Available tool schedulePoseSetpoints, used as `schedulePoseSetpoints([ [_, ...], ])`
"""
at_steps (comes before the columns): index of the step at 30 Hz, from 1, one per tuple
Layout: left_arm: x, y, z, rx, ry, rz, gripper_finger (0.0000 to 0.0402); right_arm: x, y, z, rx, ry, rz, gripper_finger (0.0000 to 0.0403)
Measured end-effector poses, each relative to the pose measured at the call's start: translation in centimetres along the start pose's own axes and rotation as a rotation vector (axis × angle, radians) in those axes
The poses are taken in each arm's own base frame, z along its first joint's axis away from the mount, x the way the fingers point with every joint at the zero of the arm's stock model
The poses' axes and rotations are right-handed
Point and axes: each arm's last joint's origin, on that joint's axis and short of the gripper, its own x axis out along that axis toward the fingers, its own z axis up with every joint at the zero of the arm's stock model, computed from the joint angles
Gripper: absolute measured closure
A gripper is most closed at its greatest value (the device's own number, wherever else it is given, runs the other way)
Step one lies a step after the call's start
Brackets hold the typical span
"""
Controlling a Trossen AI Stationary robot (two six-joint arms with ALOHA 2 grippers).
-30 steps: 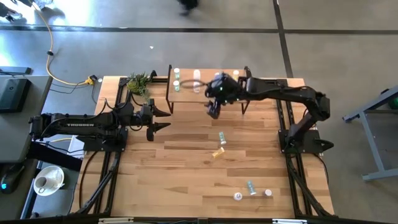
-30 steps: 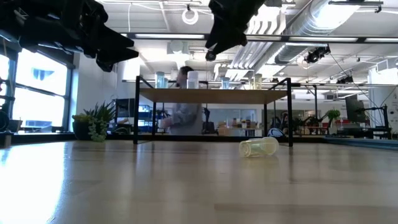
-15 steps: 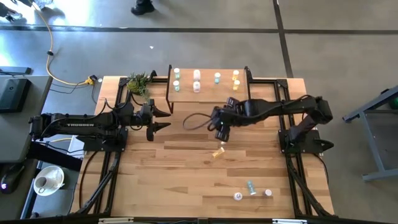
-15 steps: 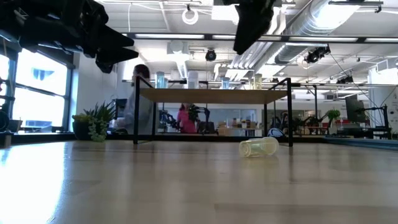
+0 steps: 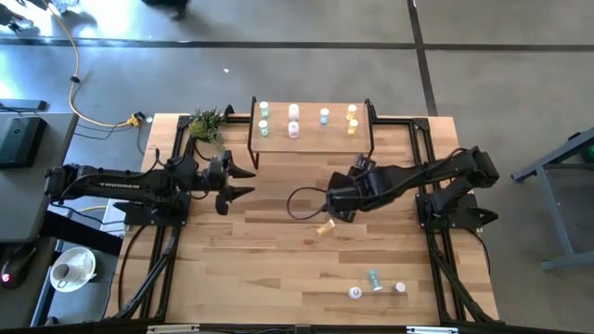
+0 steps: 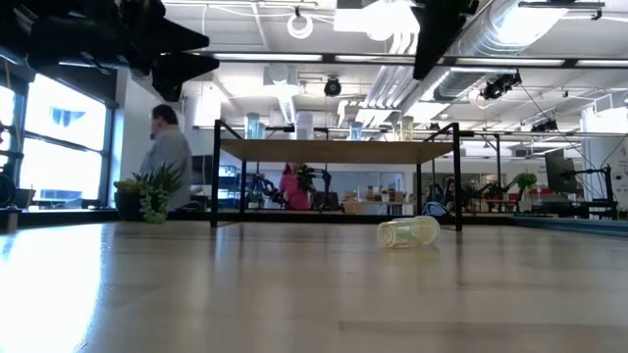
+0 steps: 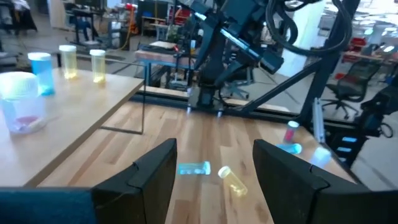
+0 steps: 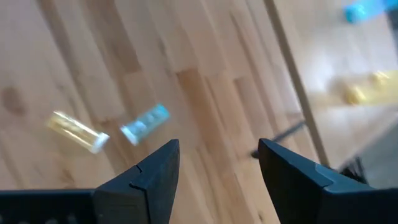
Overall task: Pick and place medicine bottles onto shelf by color
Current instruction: Put the yellow pill bottle on the shelf aligned with the other yellow pill bottle
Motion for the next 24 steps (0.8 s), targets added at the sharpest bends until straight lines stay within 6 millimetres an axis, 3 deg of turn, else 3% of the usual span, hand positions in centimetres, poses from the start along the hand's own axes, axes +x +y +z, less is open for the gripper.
schedulePoseSetpoints([
  [8, 1.0, -0.7, 0.5, 0.027, 0.022, 0.028, 0.0202, -0.7, 0.4, -1.1, 0.017, 0.001, -0.094, 0.0194],
  [14, 3.0, -1.3, 1.1, 0.084, 0.066, 0.053, 0.0202, -0.9, 0.4, -1.4, 0.017, 0.011, -0.116, 0.0194],
  [24, 6.9, -2.8, 0.0, 0.084, 0.202, 0.055, 0.0202, -1.0, 0.0, -1.9, 0.051, 0.04, -0.166, 0.0194],
])
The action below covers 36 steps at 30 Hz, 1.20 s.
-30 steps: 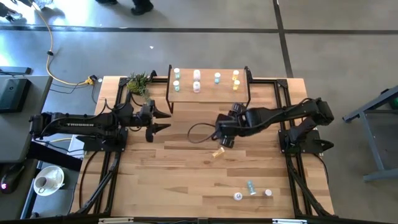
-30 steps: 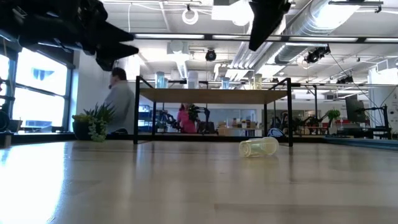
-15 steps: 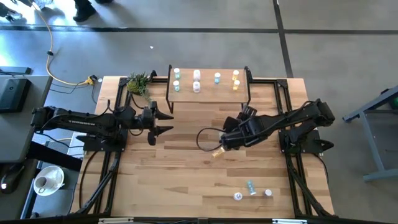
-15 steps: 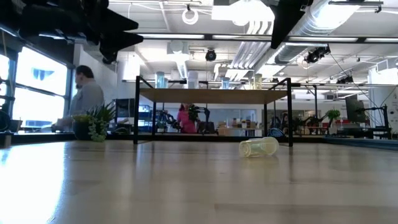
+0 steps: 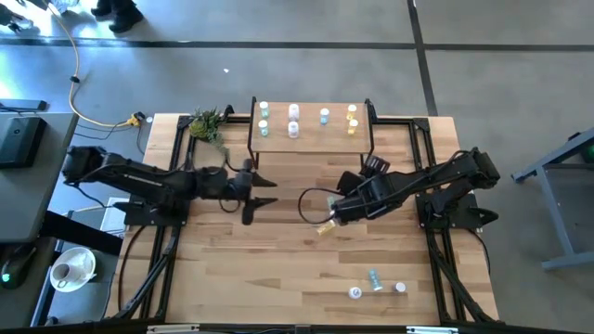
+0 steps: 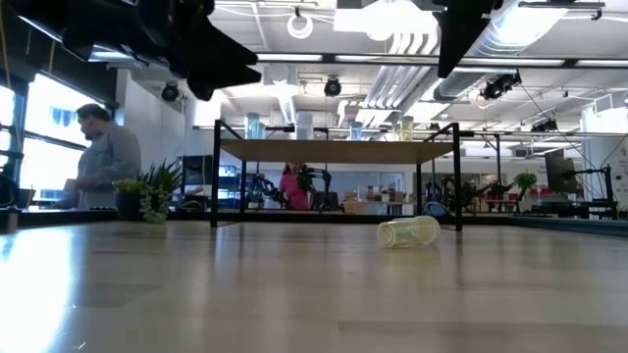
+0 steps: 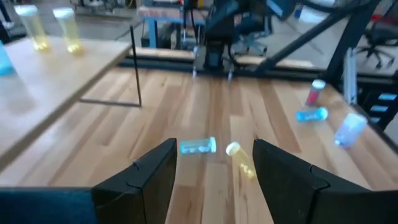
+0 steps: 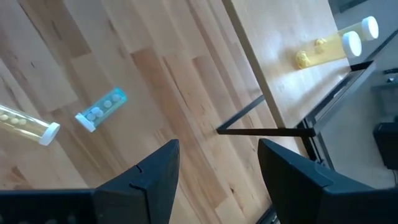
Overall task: Pick and place medicine bottles onto shelf by color
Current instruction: Put the yellow pill bottle on the shelf aligned with the other yellow pill bottle
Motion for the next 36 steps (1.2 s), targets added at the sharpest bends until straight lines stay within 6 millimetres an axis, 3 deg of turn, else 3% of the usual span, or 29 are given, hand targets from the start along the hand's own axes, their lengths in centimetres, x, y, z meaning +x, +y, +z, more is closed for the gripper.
schedulePoseSetpoints([
  [17, 6.7, -5.1, 0.6, 0.069, 0.127, -0.001, 0.0202, 0.0, -0.1, -0.1, 0.005, -0.005, -0.026, 0.0194],
  [36, 14.5, -7.7, -4.2, 0.096, 0.298, 0.017, 0.0202, 0.0, -0.1, -0.1, 0.023, -0.005, -0.027, 0.0195],
])
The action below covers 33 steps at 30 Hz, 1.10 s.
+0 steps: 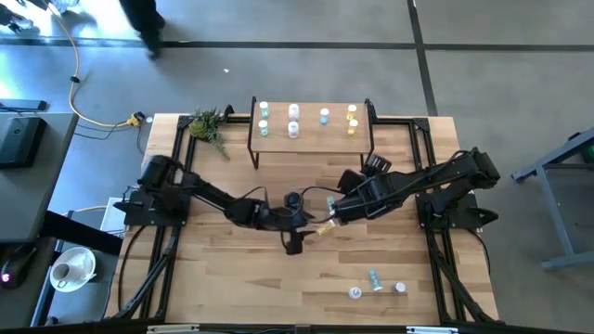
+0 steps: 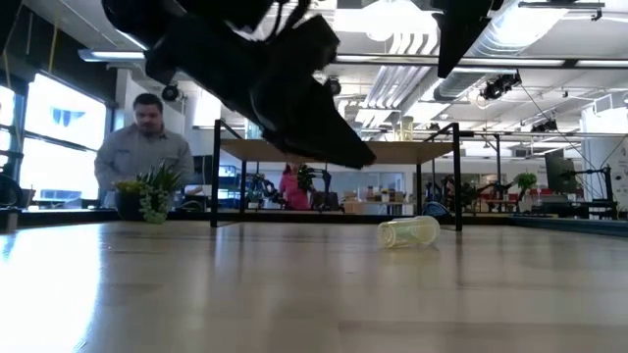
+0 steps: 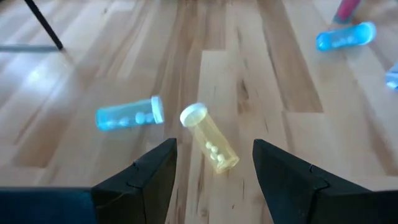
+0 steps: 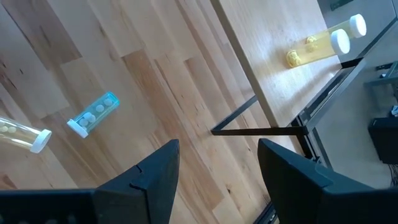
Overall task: Pick and place medicine bottles onto shelf by color
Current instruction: Put the yellow pill bottle on the shelf aligned with the other yellow pill bottle
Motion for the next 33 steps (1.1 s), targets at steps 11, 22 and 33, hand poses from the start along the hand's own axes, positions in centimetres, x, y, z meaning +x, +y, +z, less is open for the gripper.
schedulePoseSetpoints([
  [11, 3.1, -1.2, -0.3, -0.026, 0.024, -0.003, 0.0202, 0.0, 0.0, 0.0, -0.002, 0.002, -0.002, 0.0195],
  [22, 4.7, -1.4, -0.9, -0.028, 0.037, 0.043, 0.0202, 0.0, 0.0, 0.0, 0.0, 0.0, 0.0, 0.0195],
  [33, 5.2, -0.3, -1.3, -0.047, 0.065, 0.079, 0.0202, 0.0, 0.0, 0.0, 0.001, -0.001, 0.0, 0.0195],
])
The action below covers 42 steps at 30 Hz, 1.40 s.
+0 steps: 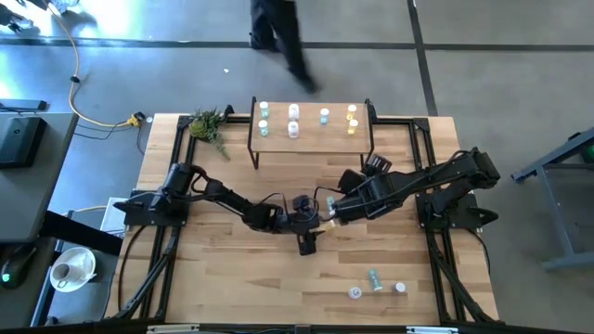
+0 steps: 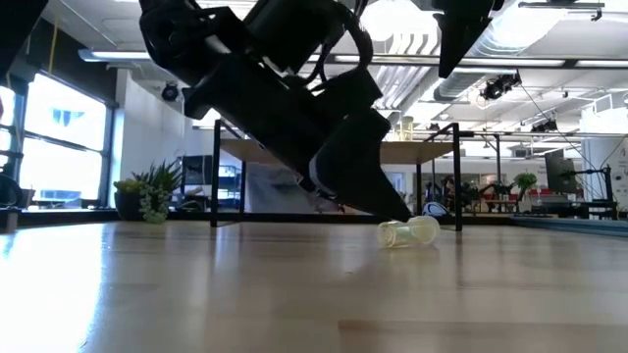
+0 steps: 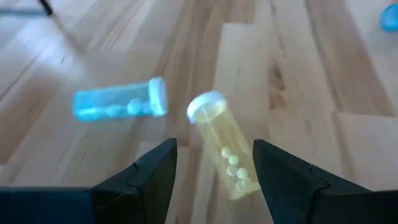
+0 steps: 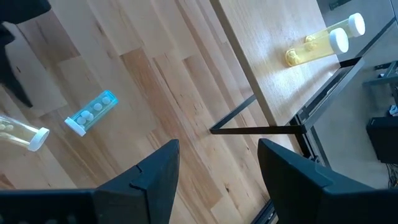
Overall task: Pick and place medicine bottles onto shelf by color
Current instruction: Put the yellow pill bottle on the shelf aligned with the other yellow pill bottle
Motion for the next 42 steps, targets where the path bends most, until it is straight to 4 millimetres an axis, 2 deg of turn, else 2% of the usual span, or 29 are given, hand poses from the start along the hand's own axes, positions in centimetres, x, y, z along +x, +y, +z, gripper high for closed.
schedulePoseSetpoints([
  [13, 0.1, 0.4, -0.3, -0.037, 0.041, -0.037, 0.0202, 0.0, 0.0, 0.0, -0.001, 0.0, 0.0, 0.0195],
  [20, 1.3, 0.5, -1.5, -0.039, 0.052, -0.024, 0.0202, 0.0, 0.0, 0.0, -0.003, 0.0, 0.0, 0.0195],
  [28, 1.4, 0.5, -1.4, -0.009, 0.047, -0.028, 0.0205, 0.0, 0.0, 0.0, -0.001, 0.0, 0.0, 0.0195],
  [32, 1.4, 0.5, -1.5, 0.002, 0.051, -0.039, 0.0232, 0.0, 0.0, 0.0, -0.003, 0.0, 0.0, 0.0195],
  [40, 1.4, 0.7, -1.4, 0.015, 0.061, -0.091, 0.0322, -0.4, -0.6, -0.1, -0.01, -0.009, 0.008, 0.0195],
  [42, 1.5, 0.9, -1.4, 0.011, 0.068, -0.125, 0.0325, -0.7, -1.0, -0.2, 0.002, -0.02, 0.017, 0.0195],
])
